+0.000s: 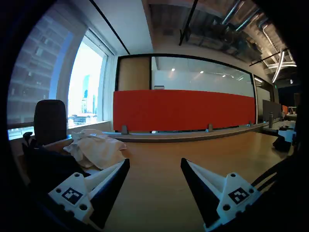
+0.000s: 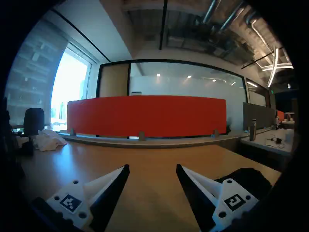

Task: Fold towel

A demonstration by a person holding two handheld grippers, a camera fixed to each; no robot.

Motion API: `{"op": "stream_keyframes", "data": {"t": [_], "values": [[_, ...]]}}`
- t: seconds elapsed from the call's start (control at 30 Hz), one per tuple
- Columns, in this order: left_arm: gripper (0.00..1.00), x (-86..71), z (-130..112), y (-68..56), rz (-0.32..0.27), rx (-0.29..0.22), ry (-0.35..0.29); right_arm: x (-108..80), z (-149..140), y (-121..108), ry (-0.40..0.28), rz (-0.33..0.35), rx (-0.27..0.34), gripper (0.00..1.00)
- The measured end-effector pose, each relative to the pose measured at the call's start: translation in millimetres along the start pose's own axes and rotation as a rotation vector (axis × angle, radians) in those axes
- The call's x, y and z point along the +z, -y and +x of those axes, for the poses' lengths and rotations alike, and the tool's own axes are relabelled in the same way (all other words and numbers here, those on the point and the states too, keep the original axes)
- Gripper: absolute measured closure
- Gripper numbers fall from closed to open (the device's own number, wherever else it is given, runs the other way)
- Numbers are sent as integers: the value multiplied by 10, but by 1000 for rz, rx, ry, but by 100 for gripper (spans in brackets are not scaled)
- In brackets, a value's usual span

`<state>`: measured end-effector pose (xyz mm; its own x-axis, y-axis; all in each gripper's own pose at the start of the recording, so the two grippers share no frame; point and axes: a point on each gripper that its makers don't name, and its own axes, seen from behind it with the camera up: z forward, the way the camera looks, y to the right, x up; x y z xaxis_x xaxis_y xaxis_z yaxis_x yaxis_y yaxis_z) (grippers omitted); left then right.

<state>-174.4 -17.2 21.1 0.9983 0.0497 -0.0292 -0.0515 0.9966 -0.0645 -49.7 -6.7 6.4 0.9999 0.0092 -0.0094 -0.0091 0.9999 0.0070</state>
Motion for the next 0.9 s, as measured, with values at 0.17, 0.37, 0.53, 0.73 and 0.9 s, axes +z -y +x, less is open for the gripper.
{"op": "stream_keyframes", "data": {"t": [0.17,0.37,0.53,0.73,0.9], "values": [[2,-2,-4,-3,-1,1,0,2,-6,-1,0,0,0,7],[2,-8,-5,-8,-1,-2,0,5,-8,-2,0,0,0,7],[2,-10,-1,-12,-1,-2,0,5,-5,0,0,0,1,7],[2,-15,9,-12,-1,-5,1,5,-1,2,0,0,0,6],[2,-20,14,-9,0,-6,1,7,-1,-1,0,0,0,7]]}}
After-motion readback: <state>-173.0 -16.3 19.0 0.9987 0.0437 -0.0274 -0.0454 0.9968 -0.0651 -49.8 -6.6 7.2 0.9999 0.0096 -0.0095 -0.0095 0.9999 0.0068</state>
